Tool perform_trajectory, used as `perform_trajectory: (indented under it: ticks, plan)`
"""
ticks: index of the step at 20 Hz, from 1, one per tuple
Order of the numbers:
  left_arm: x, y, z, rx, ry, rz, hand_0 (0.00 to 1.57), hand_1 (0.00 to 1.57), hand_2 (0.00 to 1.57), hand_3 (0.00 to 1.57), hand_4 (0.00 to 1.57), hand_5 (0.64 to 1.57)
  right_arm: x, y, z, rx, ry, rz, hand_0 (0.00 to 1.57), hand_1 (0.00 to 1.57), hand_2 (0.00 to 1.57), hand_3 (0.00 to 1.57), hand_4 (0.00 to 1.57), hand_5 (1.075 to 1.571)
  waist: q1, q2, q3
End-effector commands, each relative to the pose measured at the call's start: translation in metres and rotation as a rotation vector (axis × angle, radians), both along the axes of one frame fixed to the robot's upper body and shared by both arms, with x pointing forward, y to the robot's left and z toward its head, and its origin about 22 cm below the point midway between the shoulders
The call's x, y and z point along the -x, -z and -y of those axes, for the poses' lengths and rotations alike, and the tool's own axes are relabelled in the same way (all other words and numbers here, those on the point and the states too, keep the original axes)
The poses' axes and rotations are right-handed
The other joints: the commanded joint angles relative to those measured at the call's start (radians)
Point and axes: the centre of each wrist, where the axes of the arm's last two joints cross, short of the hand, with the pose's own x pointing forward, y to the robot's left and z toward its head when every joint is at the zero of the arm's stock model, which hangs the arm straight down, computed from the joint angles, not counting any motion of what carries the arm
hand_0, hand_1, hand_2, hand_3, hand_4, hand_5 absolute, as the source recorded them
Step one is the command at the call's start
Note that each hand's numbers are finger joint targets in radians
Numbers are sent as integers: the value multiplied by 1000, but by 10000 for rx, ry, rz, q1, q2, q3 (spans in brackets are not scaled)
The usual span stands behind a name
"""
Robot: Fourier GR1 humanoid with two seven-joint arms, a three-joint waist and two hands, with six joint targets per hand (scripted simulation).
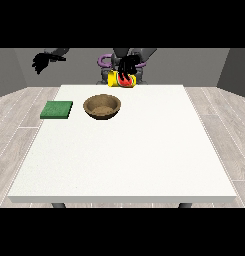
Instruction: Pick the cup and pour the ball into the bowl, then pick the bowl and place it on the pad
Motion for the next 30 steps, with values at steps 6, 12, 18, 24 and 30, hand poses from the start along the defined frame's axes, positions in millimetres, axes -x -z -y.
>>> perform_trajectory:
  ticks: [6,12,18,24,30]
  plan:
    - [7,3,44,-5939,784,1026,1520,1520,1571,1571,1504,1232,-15,-5,-7,-197,-312,198,0,0,0,0,0,1571,-274,171,-12]
    - [23,8,72,-7283,1591,828,1449,1449,1571,1571,1529,1137,4,9,8,-122,110,-150,0,0,0,0,0,1571,213,-252,-20]
    - [15,10,38,-5840,1024,747,1449,1449,1571,1571,1535,1136,-7,7,-14,-518,65,-852,0,0,0,0,0,1568,262,-328,-32]
    - [7,-19,19,3785,-1283,-181,1236,1236,1543,1425,1513,1196,4,15,-9,-570,788,-771,0,0,0,0,0,1567,1287,-86,-140]
    - [30,8,-12,10366,-2439,-959,0,0,0,0,419,1561,-26,2,-45,-779,442,129,0,0,0,0,354,1567,1149,1334,-306]
